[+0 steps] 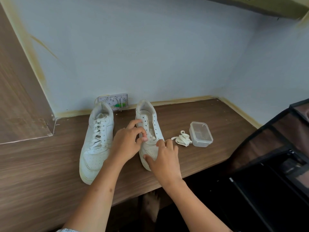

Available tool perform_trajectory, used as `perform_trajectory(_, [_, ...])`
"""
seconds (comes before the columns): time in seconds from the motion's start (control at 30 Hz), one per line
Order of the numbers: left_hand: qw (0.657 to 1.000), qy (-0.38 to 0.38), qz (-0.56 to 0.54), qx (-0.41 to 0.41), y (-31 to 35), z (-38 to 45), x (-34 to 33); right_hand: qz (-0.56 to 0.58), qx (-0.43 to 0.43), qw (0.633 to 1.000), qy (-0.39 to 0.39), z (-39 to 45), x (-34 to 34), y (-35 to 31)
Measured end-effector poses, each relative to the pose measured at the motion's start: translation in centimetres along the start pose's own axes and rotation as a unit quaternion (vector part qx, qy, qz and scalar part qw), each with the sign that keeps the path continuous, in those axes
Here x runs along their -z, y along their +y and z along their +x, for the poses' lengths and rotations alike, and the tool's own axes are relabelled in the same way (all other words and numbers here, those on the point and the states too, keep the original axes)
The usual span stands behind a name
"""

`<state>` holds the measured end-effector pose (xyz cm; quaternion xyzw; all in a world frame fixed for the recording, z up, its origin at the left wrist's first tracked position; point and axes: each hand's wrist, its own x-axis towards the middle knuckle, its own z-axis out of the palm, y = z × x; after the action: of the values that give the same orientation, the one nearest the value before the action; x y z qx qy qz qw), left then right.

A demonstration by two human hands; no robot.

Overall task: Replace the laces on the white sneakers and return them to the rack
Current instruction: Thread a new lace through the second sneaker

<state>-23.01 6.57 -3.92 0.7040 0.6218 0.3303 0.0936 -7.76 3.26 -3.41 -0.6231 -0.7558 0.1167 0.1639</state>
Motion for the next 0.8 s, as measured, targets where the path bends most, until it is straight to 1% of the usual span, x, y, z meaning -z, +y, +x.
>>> perform_trajectory(0.07, [0.999,0.024,0.029,-0.008,-0.5,0.1,0.4,-0.024,0.016,0.999,0.024,0.1,-0.4,0.1])
perform_trajectory(0.13, [0.998,0.043,0.055,-0.006,-1.2,0.1,0.9,-0.082,0.051,0.993,0.065,0.2,-1.6,0.5])
perform_trajectory(0.2, [0.995,0.070,0.077,0.002,-1.6,-0.1,1.3,-0.115,0.078,0.989,0.046,0.4,-3.0,1.1])
perform_trajectory(0.37, [0.980,0.162,0.110,0.039,-1.9,-1.0,2.8,-0.058,0.094,0.993,0.037,1.0,-3.5,2.4])
perform_trajectory(0.43, [0.970,0.201,0.116,0.067,-1.9,-1.4,3.6,-0.045,0.109,0.993,0.015,0.9,-3.1,2.5])
perform_trajectory(0.47, [0.967,0.208,0.116,0.084,-1.8,-1.5,4.0,-0.030,0.113,0.993,0.016,1.0,-2.8,2.6])
perform_trajectory(0.53, [0.967,0.196,0.107,0.120,-1.4,-1.9,4.7,0.023,0.110,0.994,-0.011,1.5,-2.3,2.8])
perform_trajectory(0.6, [0.970,0.172,0.108,0.134,-1.3,-2.0,4.7,0.075,0.097,0.992,-0.019,1.7,-2.2,2.9])
perform_trajectory(0.67, [0.976,0.158,0.099,0.114,-1.1,-2.0,4.1,0.089,0.084,0.992,-0.009,1.8,-2.6,2.9])
perform_trajectory(0.73, [0.984,0.152,0.068,0.070,-1.0,-1.7,3.3,0.085,0.067,0.994,-0.005,1.8,-3.1,2.6])
perform_trajectory(0.8, [0.990,0.124,0.049,0.039,-0.4,-1.2,2.2,0.081,0.048,0.996,-0.007,1.8,-3.6,2.7])
